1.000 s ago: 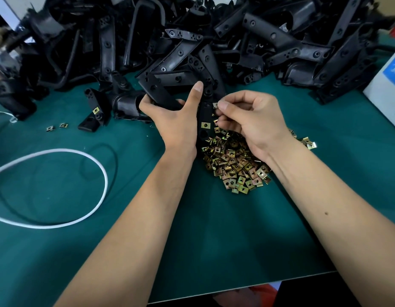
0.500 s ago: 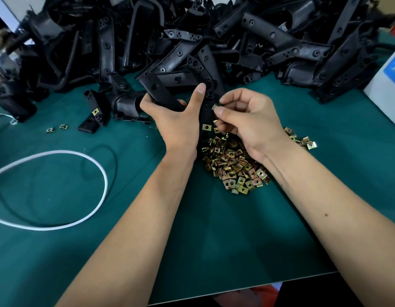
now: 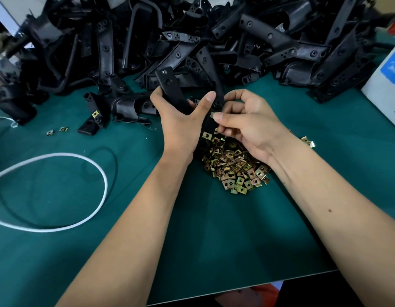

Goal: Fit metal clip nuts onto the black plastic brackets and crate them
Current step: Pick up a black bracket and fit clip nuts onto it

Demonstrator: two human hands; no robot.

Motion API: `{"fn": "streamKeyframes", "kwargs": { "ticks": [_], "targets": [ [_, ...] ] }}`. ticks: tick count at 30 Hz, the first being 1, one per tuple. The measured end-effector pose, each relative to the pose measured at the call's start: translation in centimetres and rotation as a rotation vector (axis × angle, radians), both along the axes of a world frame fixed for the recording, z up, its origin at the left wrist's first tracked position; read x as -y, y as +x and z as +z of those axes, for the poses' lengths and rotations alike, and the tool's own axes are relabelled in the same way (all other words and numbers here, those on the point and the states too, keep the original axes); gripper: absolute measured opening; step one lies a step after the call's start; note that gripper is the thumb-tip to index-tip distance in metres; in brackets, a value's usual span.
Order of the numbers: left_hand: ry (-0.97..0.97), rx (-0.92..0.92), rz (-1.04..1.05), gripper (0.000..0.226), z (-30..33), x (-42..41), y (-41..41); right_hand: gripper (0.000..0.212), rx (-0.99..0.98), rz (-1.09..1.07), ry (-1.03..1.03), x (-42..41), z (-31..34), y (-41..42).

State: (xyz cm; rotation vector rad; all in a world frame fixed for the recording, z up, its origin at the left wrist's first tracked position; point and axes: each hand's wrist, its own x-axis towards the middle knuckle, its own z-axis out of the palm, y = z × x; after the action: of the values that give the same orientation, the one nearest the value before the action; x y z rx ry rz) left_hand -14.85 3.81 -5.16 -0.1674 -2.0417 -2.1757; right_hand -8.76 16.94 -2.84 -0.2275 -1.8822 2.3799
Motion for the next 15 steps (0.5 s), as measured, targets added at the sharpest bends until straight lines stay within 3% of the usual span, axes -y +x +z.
{"fn": "streamKeyframes", "kwargs": {
  "ticks": [5, 11, 15],
  "targets": [
    [0.021, -0.009, 0.060, 0.083, 0.0, -0.2, 0.1, 0.038, -0.016, -0.044, 0.041, 0.3, -0.1, -0.1],
    [0.157, 0.082, 0.181, 0.082, -0.1, -0.6, 0.1, 0.014, -0.053, -0.120, 0.081, 1.0, -0.1, -0.5],
    [0.222, 0.109, 0.217, 0.080, 0.1, -0.5, 0.1, 0.027, -0.039, -0.043, 0.370, 1.1, -0.7, 0.0]
  ]
}}
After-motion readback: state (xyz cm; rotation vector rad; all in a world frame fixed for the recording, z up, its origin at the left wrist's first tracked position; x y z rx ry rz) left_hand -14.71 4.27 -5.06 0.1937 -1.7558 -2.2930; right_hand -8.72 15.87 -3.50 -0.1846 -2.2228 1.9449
